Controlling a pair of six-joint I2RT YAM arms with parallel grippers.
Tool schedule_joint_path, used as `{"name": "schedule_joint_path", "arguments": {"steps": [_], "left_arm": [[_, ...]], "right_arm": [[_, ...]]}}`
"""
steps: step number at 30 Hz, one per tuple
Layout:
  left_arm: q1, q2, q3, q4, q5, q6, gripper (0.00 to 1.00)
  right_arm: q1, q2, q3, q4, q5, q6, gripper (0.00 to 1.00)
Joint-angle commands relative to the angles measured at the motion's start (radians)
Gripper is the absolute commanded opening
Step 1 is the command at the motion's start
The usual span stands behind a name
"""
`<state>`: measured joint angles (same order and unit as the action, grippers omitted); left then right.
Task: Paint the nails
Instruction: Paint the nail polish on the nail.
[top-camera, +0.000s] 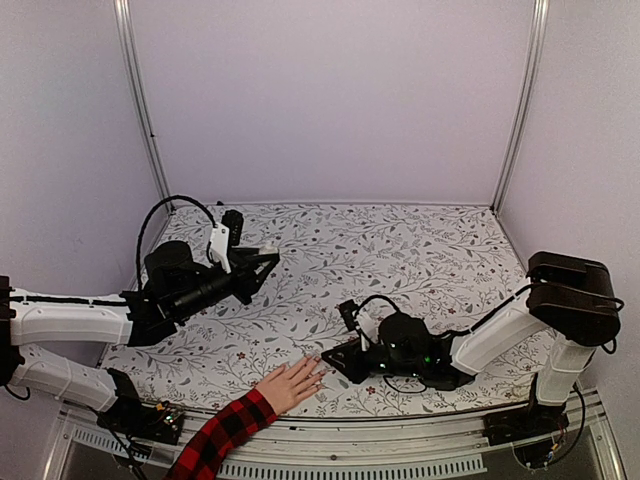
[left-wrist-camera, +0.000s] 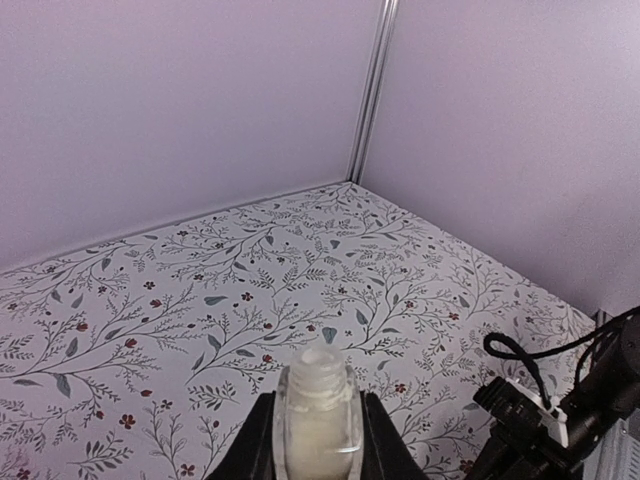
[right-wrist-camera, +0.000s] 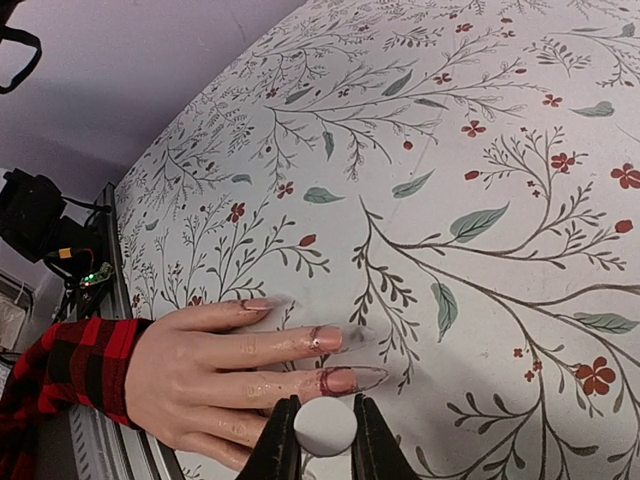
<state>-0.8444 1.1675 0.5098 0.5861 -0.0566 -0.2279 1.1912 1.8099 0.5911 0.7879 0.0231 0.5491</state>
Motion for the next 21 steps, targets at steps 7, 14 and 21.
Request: {"name": "schedule_joint_path", "arguments": {"steps": [7,14,21], "left_arm": [[0.002,-0.011,0.012,0.031,0.001,0.018,0.00],[0.002,-0.010,0.009,0.031,0.000,0.017,0.00],[0.001,-0.009,0.010,0.032,0.002,0.016,0.00]], "right_arm": [[0.004,0.035,0.027,0.021,-0.048,-0.011,0.00],[0.004,0.031,0.011,0.020,-0.037,0.000,0.00],[0.004,0.020,0.001,0.002,0.006,0.009,0.00]]}}
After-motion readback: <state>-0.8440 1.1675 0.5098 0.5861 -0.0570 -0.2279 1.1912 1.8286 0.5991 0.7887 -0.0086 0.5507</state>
